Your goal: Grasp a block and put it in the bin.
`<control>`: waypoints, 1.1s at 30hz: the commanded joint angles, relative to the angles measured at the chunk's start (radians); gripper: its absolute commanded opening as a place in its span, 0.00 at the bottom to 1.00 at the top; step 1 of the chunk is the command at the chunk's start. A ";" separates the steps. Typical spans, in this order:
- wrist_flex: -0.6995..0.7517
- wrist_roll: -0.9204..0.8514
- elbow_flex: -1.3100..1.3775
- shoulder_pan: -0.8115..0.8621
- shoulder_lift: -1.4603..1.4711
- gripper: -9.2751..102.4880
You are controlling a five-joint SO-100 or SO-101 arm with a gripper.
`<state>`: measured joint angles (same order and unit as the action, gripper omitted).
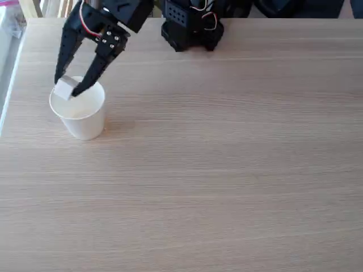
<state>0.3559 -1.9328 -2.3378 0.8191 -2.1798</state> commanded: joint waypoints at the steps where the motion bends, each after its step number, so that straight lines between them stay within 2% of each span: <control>1: 0.020 -0.028 0.048 0.023 0.026 0.09; 8: 0.094 -0.058 0.017 0.023 0.021 0.09; 16: 0.086 -0.074 0.002 0.006 0.011 0.19; 28: 0.072 -0.091 -0.028 0.000 -0.012 0.28; 33: 0.048 -0.077 -0.029 -0.021 -0.025 0.25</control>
<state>0.4280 -2.0187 -2.3715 0.8176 -2.1706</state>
